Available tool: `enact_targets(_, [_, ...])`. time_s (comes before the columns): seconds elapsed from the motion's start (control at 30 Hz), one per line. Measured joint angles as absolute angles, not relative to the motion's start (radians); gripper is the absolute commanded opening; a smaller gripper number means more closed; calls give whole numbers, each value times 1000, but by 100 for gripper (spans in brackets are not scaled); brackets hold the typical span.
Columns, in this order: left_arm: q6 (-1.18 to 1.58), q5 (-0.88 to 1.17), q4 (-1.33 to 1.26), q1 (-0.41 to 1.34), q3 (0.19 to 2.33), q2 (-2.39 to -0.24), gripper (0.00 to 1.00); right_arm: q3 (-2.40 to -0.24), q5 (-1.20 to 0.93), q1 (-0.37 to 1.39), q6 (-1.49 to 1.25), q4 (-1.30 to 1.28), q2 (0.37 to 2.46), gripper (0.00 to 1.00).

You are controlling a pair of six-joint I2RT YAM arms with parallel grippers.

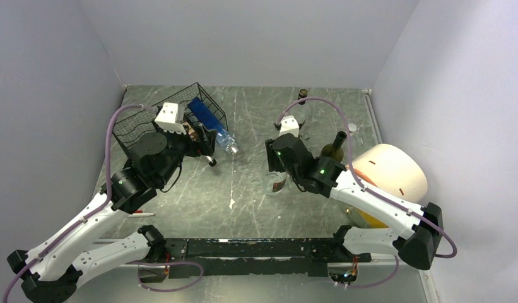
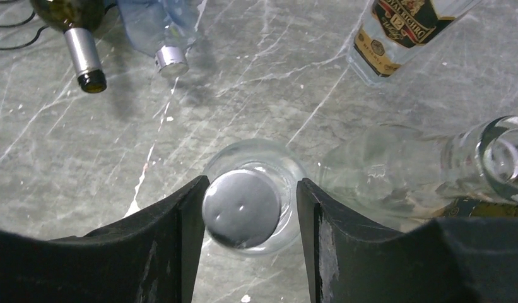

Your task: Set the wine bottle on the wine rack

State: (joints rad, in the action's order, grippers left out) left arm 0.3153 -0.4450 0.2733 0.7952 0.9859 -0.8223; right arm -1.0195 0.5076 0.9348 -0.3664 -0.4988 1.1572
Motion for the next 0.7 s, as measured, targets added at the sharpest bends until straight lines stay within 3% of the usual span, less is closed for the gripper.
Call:
enact_targets(0.07, [315, -445, 273, 795, 986, -822, 98, -1019, 501, 914, -366, -487, 1165, 46])
enact_targets(0.2, [319, -451, 273, 795, 986, -822, 98, -995, 473, 888, -356, -432, 1173, 13])
enact_targets(0.27, [324, -456, 273, 795, 986, -820, 98, -992, 464, 883, -345, -421, 1173, 2])
enact_targets(0.7, [399, -467, 233, 795, 884, -812, 98, -1002, 274, 873, -318, -332, 1205, 0])
